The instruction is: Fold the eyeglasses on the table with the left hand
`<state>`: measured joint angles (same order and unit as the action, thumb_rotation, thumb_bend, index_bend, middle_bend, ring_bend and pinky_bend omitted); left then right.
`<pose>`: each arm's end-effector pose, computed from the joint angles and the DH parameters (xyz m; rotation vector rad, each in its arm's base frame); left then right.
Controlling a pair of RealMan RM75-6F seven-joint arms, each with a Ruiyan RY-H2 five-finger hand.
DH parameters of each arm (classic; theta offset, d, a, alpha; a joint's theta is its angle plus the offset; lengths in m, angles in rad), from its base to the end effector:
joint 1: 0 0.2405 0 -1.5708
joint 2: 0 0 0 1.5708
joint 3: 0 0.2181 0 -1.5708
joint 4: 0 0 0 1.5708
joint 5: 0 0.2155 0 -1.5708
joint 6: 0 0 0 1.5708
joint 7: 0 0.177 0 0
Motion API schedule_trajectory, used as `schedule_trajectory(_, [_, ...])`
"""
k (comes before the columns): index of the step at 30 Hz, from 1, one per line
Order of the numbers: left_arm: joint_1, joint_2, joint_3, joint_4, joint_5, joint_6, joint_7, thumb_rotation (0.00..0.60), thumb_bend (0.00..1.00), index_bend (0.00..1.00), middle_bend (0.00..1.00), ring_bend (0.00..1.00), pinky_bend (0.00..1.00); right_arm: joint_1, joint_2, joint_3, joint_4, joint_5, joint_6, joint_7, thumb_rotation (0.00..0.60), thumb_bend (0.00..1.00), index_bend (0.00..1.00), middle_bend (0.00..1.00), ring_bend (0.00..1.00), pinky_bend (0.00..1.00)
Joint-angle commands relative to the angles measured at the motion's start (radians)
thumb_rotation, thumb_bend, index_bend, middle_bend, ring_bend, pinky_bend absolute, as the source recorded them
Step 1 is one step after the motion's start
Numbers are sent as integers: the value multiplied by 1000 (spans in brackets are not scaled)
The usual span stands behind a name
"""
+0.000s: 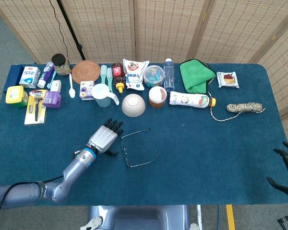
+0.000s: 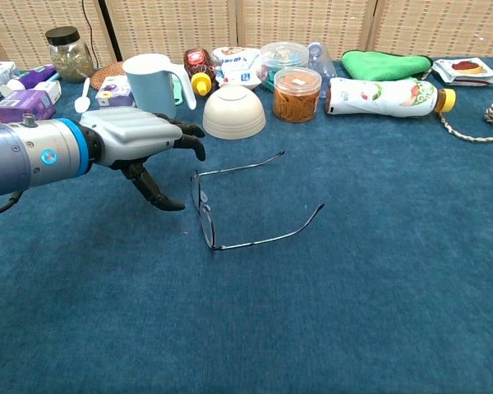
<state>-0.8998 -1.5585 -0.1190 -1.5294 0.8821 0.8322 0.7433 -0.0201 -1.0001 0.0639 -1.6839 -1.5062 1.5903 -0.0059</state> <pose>-0.0889 0.3366 -0.0722 -2.1404 -0.7019 -0.6143 -0.2849 -0.1841 0.1830 1.2881 -0.8298 0.8666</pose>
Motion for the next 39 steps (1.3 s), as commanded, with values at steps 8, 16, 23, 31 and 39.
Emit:
schedule_trajectory(8, [-46,-26,12,19,-59,2,19,328,199,180,0,0,0,-8,1,1,7,0,10,10,600,0,247,100,142,297])
schedule_trajectory(16, [-76,-45,22,27,-83,5,16,327,198,195,0,0,0,-17,2,2,12,0,20,18,600,0,252,100,142,297])
schedule_trajectory(23, [-93,-60,36,40,-98,20,25,326,199,232,0,0,0,-22,2,2,14,2,23,22,600,0,253,100,142,298])
schedule_trajectory(31, [-104,-69,44,51,-105,24,17,327,199,233,0,0,0,-25,3,3,13,3,22,21,600,0,257,100,142,299])
schedule_trajectory(39, [-114,-88,52,68,-102,31,15,329,199,343,0,0,0,-26,4,5,11,7,20,20,600,0,260,100,142,301])
